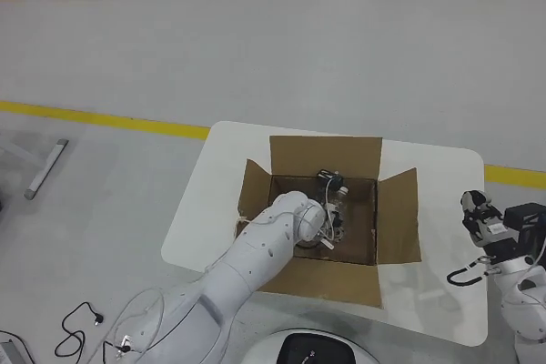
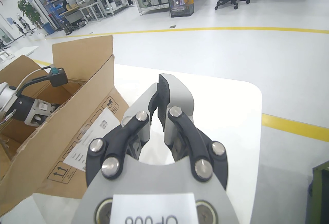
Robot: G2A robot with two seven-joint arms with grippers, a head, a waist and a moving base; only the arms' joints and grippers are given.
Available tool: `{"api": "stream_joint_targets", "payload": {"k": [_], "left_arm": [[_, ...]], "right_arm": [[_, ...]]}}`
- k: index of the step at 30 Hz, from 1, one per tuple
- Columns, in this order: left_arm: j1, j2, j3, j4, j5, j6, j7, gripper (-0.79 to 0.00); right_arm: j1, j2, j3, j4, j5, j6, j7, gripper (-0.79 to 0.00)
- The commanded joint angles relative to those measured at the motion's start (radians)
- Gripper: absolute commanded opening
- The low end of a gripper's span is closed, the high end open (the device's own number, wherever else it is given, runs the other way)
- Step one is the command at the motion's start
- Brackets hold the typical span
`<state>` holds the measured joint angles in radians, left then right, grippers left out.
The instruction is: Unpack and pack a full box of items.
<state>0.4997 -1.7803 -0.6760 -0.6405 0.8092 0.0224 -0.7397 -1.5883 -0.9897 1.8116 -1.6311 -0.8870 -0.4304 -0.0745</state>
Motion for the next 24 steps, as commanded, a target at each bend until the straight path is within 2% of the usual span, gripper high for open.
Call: {"api": "stream_joint_targets", "payload": {"k": [1, 4, 6, 8, 10, 11, 12, 18, 24], "left_arm": [[0.017, 0.022, -0.021, -0.098, 0.031, 0.022, -0.058, -0.785], [0.061, 0.054, -0.056, -0.256, 0.077, 0.052, -0.139, -0.785], [0.1, 0.076, -0.082, -0.368, 0.118, 0.069, -0.194, -0.785], [0.146, 0.098, -0.115, -0.482, 0.146, 0.083, -0.25, -0.785], [0.19, 0.117, -0.147, -0.584, 0.182, 0.098, -0.303, -0.785], [0.21, 0.125, -0.162, -0.643, 0.197, 0.105, -0.328, -0.785], [0.231, 0.133, -0.175, -0.698, 0.216, 0.108, -0.347, -0.785], [0.333, 0.166, -0.236, -0.936, 0.279, 0.105, -0.442, -0.785], [0.378, 0.179, -0.273, -1.032, 0.297, 0.118, -0.489, -0.785]], "right_arm": [[0.001, 0.001, 0.014, -0.013, 0.017, -0.012, 0.029, -0.785], [-0.001, 0.003, 0.035, -0.03, 0.047, -0.039, 0.07, -0.782], [-0.008, 0.005, 0.048, -0.044, 0.062, -0.056, 0.095, -0.73], [-0.014, 0.006, 0.062, -0.059, 0.072, -0.069, 0.121, -0.64], [-0.02, 0.007, 0.072, -0.071, 0.076, -0.083, 0.137, -0.465], [-0.023, 0.008, 0.076, -0.079, 0.08, -0.094, 0.148, -0.259], [-0.025, 0.008, 0.081, -0.084, 0.084, -0.104, 0.157, 0.0], [-0.027, 0.011, 0.098, -0.091, 0.057, -0.125, 0.167, 0.0], [-0.027, 0.011, 0.098, -0.091, 0.057, -0.125, 0.167, 0.0]]}}
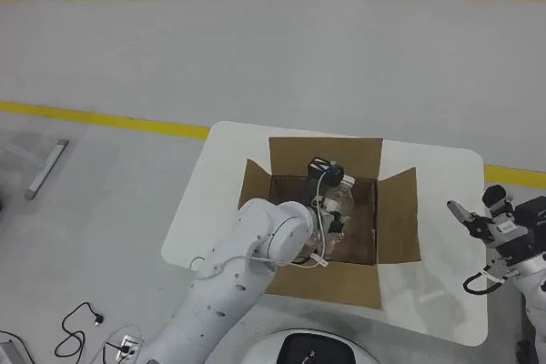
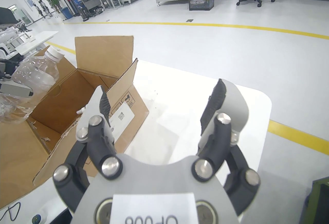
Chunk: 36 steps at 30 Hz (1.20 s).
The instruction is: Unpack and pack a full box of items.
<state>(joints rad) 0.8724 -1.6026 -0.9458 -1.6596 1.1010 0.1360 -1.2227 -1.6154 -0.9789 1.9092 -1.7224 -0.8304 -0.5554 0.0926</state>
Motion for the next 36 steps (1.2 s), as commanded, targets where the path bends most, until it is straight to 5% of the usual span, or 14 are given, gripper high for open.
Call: {"api": "stream_joint_targets", "payload": {"k": [1, 15, 23, 27, 29, 33, 36], "left_arm": [[0.009, 0.003, -0.006, -0.022, 0.005, 0.006, -0.011, -0.785], [0.034, 0.015, -0.023, -0.122, 0.114, 0.052, -0.022, -0.785], [0.048, 0.025, -0.08, -0.196, 0.16, 0.065, -0.063, -0.785], [0.076, 0.033, -0.111, -0.239, 0.185, 0.067, -0.07, -0.785], [0.095, 0.036, -0.123, -0.259, 0.201, 0.063, -0.066, -0.785], [0.127, 0.042, -0.144, -0.285, 0.221, 0.067, -0.059, -0.785], [0.144, 0.046, -0.161, -0.3, 0.227, 0.061, -0.053, -0.785]], "right_arm": [[0.0, 0.0, 0.0, 0.0, 0.004, 0.002, 0.0, 0.0], [-0.025, 0.009, 0.003, -0.123, 0.219, -0.017, 0.316, 0.0], [-0.025, 0.013, -0.056, -0.203, 0.343, 0.083, 0.504, 0.0], [-0.011, 0.012, -0.099, -0.199, 0.337, 0.14, 0.526, -0.157], [-0.005, 0.012, -0.107, -0.194, 0.341, 0.169, 0.54, -0.329], [0.002, 0.013, -0.117, -0.182, 0.328, 0.199, 0.559, -0.323], [0.006, 0.013, -0.122, -0.172, 0.316, 0.214, 0.56, -0.403]]}}
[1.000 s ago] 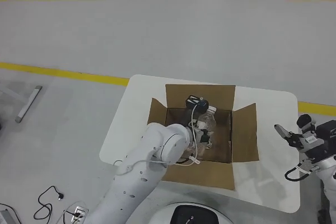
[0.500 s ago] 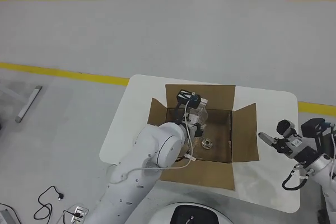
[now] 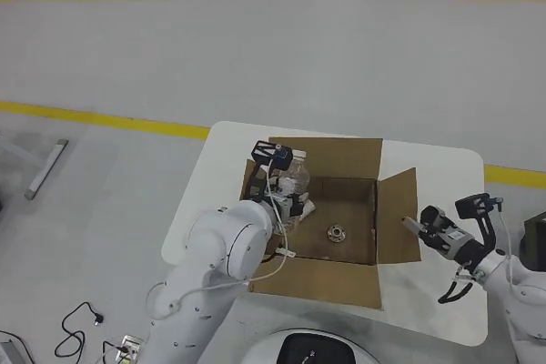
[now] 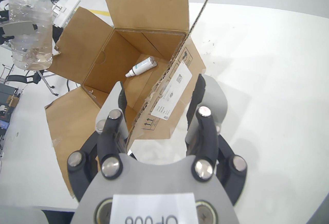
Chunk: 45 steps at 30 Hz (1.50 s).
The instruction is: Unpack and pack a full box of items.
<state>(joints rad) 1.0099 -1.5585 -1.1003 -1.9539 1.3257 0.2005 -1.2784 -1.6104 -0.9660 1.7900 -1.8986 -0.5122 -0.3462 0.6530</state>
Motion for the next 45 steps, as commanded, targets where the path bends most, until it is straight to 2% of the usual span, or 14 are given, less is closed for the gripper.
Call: {"api": "stream_joint_targets", "payload": {"k": [1, 7, 10, 12, 13, 22, 31, 38, 45], "left_arm": [[0.012, 0.003, -0.011, -0.01, 0.006, -0.006, 0.005, -0.785], [0.038, 0.009, -0.033, -0.035, 0.02, -0.014, 0.015, -0.785], [0.05, 0.011, -0.042, -0.044, 0.025, -0.016, 0.022, -0.785], [0.058, 0.012, -0.047, -0.049, 0.026, -0.017, 0.025, -0.785], [0.061, 0.013, -0.049, -0.051, 0.027, -0.018, 0.026, -0.785], [0.079, 0.017, -0.062, -0.065, 0.031, -0.02, 0.034, -0.785], [0.075, 0.021, -0.066, -0.071, 0.038, -0.028, 0.02, -0.785], [0.066, 0.021, -0.067, -0.073, 0.063, 0.006, 0.0, -0.785], [0.046, 0.025, -0.094, -0.023, 0.146, 0.025, -0.064, -0.785]], "right_arm": [[0.002, 0.0, -0.005, 0.009, -0.001, 0.007, 0.0, -0.406], [0.008, -0.001, -0.021, 0.031, 0.014, 0.015, 0.001, -0.474], [0.01, -0.002, -0.025, 0.036, 0.029, 0.024, -0.003, -0.61], [0.012, -0.001, -0.026, 0.037, 0.034, 0.026, -0.001, -0.763], [0.012, -0.001, -0.026, 0.038, 0.035, 0.026, 0.0, -0.785], [0.012, -0.004, 0.001, 0.041, 0.078, 0.064, -0.047, -0.785], [-0.037, -0.004, 0.095, 0.043, 0.151, 0.09, -0.068, -0.785], [-0.072, -0.001, 0.16, 0.055, 0.185, 0.061, -0.042, -0.785], [-0.112, 0.0, 0.201, 0.054, 0.2, 0.02, -0.028, -0.785]]}}
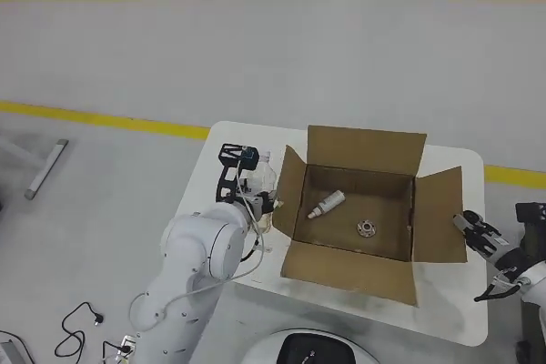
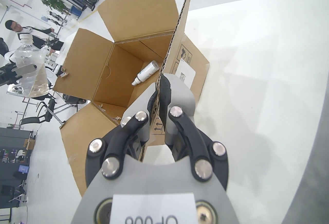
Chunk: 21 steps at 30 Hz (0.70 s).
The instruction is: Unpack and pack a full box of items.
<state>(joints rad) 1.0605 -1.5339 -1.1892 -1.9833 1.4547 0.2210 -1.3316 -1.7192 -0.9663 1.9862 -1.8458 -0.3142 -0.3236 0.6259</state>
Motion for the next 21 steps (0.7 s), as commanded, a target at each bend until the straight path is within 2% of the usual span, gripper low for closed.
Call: {"api": "stream_joint_targets", "payload": {"k": [1, 5, 11, 18, 21], "left_arm": [[-0.016, 0.001, -0.009, 0.018, 0.033, 0.007, -0.025, -0.785], [-0.03, 0.002, -0.026, 0.086, 0.062, 0.007, -0.056, -0.785], [-0.001, 0.01, -0.04, 0.17, 0.139, -0.025, -0.093, -0.785], [0.028, 0.005, -0.02, 0.258, 0.072, -0.037, -0.055, -0.785], [0.028, 0.005, -0.02, 0.258, 0.072, -0.037, -0.055, -0.785]], "right_arm": [[-0.006, 0.0, 0.011, 0.003, 0.003, -0.004, -0.004, -0.785], [-0.012, 0.0, 0.025, 0.007, 0.009, -0.008, -0.008, -0.785], [-0.013, 0.001, 0.032, 0.017, 0.0, -0.037, -0.003, -0.785], [-0.014, 0.002, 0.033, 0.026, -0.002, -0.045, -0.002, -0.785], [-0.014, 0.002, 0.033, 0.026, -0.002, -0.045, -0.002, -0.785]]}}
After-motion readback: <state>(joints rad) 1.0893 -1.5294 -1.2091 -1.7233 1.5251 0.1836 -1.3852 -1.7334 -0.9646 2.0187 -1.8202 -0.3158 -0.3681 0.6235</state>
